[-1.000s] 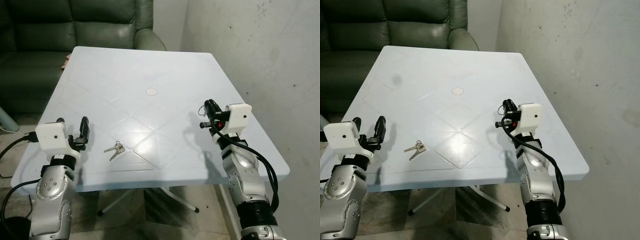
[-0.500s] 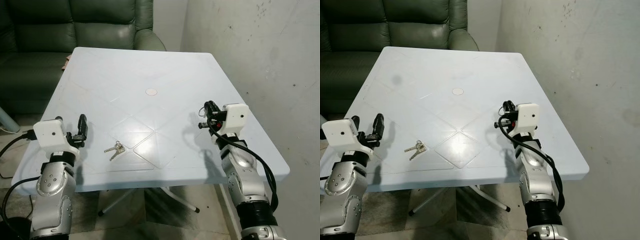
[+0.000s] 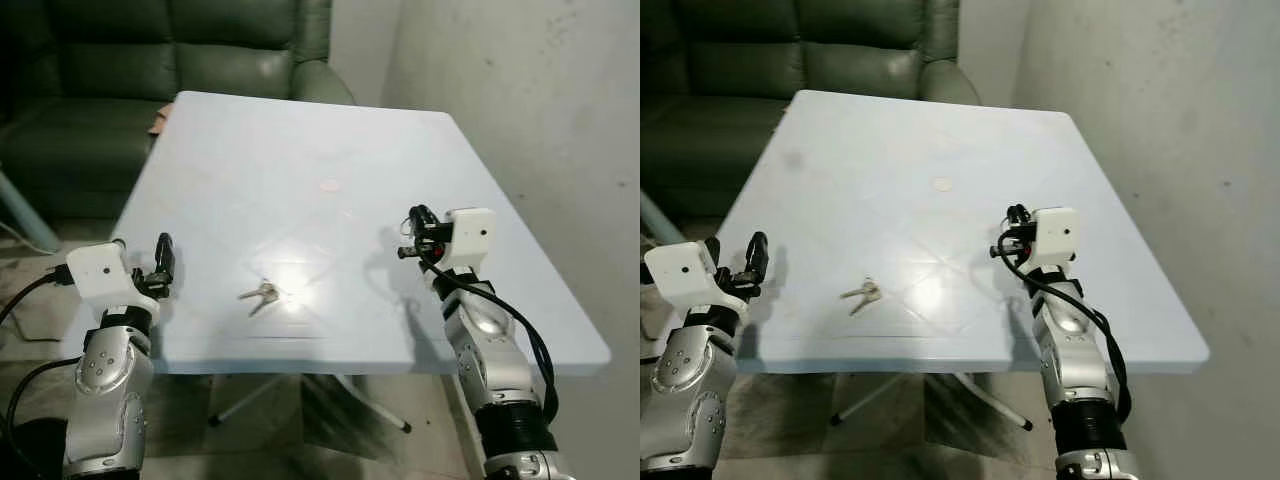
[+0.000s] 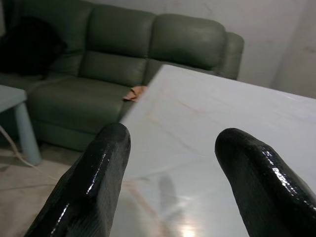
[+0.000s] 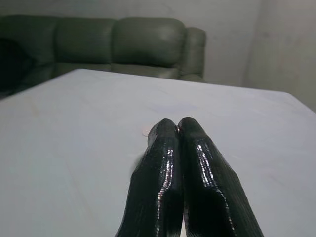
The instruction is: Hang keys on a hook
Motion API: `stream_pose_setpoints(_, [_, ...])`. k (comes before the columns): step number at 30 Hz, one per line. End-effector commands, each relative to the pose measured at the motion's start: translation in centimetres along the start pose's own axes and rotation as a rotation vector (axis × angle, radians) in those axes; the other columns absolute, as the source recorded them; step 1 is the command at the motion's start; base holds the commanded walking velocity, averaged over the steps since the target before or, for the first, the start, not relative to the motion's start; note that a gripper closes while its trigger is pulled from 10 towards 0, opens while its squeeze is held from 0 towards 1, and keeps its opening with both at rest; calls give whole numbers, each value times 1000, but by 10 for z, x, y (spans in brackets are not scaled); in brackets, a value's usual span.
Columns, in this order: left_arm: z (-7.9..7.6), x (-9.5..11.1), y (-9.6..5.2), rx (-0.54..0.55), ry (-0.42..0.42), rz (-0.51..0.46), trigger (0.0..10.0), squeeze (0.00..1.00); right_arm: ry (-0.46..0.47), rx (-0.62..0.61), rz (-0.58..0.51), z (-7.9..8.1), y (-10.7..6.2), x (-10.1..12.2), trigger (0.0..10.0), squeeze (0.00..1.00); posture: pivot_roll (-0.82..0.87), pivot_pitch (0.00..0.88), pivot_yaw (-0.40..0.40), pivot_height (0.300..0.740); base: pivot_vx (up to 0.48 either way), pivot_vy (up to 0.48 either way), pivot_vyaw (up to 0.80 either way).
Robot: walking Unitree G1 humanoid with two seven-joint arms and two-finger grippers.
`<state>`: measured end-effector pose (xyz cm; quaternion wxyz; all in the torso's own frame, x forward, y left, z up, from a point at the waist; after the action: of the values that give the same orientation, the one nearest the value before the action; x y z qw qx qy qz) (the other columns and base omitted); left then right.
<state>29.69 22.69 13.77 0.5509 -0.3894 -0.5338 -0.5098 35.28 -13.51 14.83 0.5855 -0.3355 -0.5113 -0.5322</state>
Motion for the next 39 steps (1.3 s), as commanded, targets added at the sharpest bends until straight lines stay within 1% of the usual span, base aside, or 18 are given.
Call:
stream_pose_setpoints(1, [3, -1, 0, 6, 1, 10, 10000, 0, -8, -2, -11, -1, -1, 4, 10000, 0, -42, 0, -50, 732, 0, 465, 0])
stream_pose_setpoints(15, [2, -1, -1, 7, -1, 10, 10000, 0, -7, 5, -5, 1, 0, 4, 10000, 0, -39, 0, -55, 732, 0, 468, 0])
stream_pose_setpoints(22, [0, -3, -1, 13, 7, 21, 10000, 0, -12, 11, 27, 1, 1, 2, 10000, 0, -44, 0, -62, 732, 0, 0, -689])
stream_pose_setpoints(30, [-2, -5, 1, 13, -3, 37, 10000, 0, -22, 10, 32, 0, 0, 3, 10000, 0, -48, 0, -64, 732, 0, 0, -770])
stream_pose_setpoints(39, [-1, -5, 0, 16, 9, 42, 10000, 0, -25, 7, 35, -1, 0, 3, 10000, 0, -46, 0, -65, 732, 0, 0, -769])
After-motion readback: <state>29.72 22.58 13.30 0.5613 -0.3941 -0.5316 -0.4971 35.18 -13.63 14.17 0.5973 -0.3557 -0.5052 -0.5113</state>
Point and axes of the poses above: a point about 5 cm out from each wrist's last joint towards the gripper, its own y axis pointing out of the wrist towards the gripper, its own x axis along the axis of the wrist's last joint, z = x × y, the point moved 2 cm from there along y, pointing out of the wrist towards the gripper, and after that the axes turned 13 degrees about y, right-handed, at the moved point
